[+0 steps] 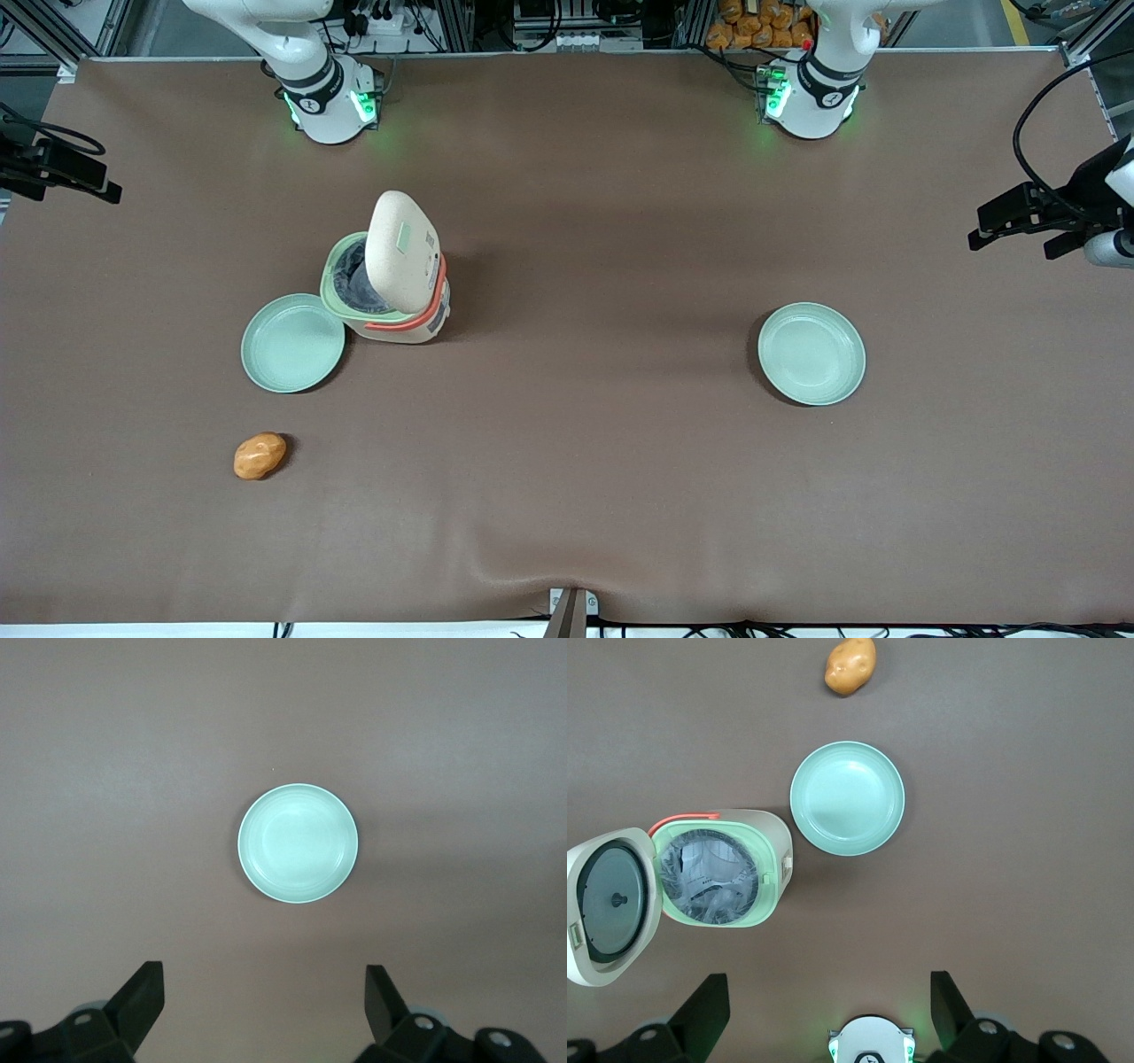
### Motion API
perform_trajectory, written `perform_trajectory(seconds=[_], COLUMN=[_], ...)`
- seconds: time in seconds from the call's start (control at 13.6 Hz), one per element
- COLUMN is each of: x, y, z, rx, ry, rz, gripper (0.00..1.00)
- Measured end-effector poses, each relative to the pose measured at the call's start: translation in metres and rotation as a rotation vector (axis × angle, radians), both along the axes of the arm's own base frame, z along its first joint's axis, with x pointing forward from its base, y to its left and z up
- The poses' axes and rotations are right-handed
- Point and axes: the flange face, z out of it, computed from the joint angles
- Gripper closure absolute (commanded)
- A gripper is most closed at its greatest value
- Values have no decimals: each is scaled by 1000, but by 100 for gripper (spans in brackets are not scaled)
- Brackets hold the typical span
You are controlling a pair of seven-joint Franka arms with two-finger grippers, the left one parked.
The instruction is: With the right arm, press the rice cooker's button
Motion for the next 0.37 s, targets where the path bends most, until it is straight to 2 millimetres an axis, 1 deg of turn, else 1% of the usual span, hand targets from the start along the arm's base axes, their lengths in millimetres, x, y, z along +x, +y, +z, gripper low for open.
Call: perform_trajectory(seconds=[0.37], x=[1], y=[-2], z=[1], rx=[-1], ry=[-7], rz=[-4], gripper=[0])
